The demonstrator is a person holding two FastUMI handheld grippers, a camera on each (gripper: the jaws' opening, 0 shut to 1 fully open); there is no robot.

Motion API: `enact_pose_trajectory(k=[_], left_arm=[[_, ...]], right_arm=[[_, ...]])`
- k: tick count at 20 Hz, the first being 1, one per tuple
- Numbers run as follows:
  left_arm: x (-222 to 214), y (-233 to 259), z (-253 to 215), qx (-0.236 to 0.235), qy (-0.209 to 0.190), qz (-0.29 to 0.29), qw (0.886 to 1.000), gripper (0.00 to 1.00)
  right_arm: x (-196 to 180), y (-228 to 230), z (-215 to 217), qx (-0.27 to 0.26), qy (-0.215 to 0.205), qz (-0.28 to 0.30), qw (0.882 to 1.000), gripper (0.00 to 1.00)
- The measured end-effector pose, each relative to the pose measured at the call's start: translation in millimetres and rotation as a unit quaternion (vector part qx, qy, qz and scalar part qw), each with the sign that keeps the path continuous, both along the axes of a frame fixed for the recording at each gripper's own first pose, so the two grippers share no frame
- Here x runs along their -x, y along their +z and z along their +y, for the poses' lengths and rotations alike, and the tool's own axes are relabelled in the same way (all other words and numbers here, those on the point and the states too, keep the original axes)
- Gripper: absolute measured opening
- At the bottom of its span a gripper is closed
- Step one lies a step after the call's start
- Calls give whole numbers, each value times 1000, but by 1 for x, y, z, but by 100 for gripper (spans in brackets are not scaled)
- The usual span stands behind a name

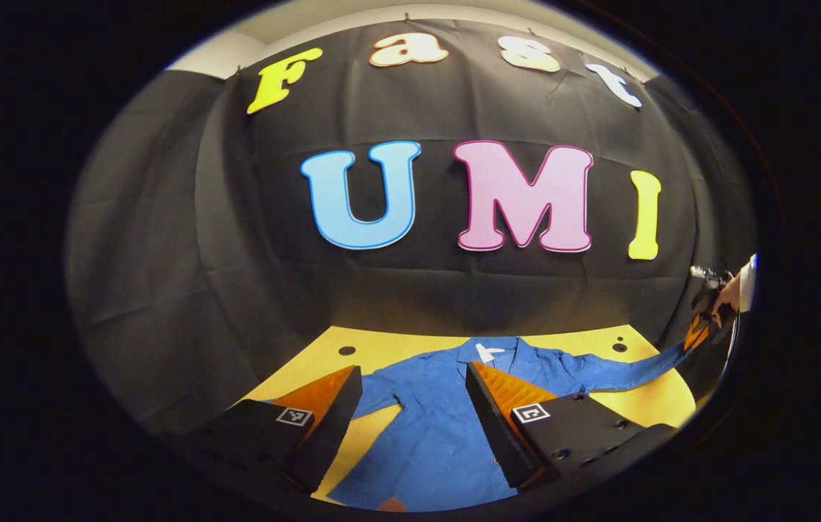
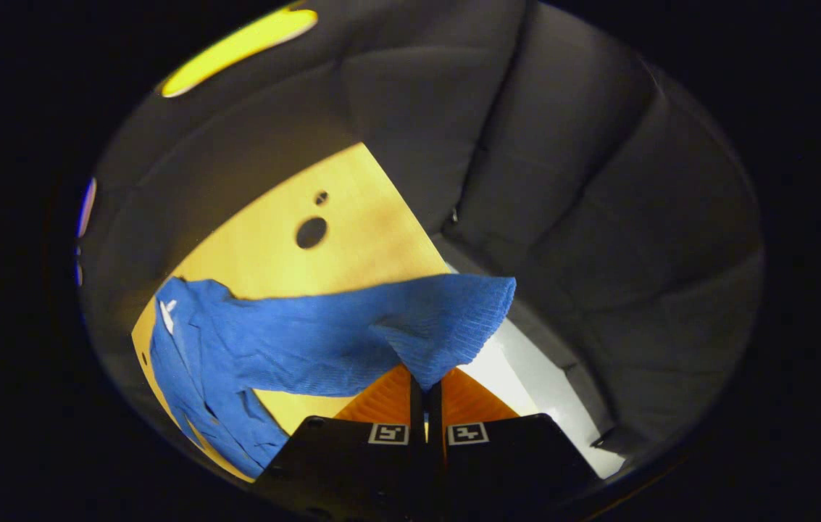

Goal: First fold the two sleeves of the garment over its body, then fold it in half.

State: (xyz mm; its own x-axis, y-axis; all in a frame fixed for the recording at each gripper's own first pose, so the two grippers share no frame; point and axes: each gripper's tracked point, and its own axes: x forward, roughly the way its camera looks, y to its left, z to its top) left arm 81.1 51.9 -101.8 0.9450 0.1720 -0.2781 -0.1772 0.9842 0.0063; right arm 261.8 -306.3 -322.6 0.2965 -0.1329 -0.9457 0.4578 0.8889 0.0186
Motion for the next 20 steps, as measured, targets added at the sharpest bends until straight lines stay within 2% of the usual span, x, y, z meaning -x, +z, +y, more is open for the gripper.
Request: enact_pose_trajectory(k=[3,4,6,10,12,15,17,20], left_arm=[[15,-2,38,-8,11,-8,1000,83],[22,-4,58,-10,20,-8,1000,82],[36,-10,89,-4,39,-5,999,82],[65,-29,146,2,86,7,996,84],[78,-43,168,1,107,26,994,84],[104,-71,190,4,136,80,987,83],[118,-82,201,8,153,96,983,85],[132,-86,215,18,185,92,978,85]], right_arm=[[-48,75,59,10,35,-69,997,5],[-66,102,82,33,72,-94,992,5],[-88,141,145,29,112,-130,985,5],[-117,161,282,16,208,-159,965,5],[-120,141,354,-16,243,-147,959,4],[-114,60,451,-36,297,-115,947,4],[-109,13,507,-53,338,-106,934,4],[-93,-45,574,-103,350,-68,929,4]])
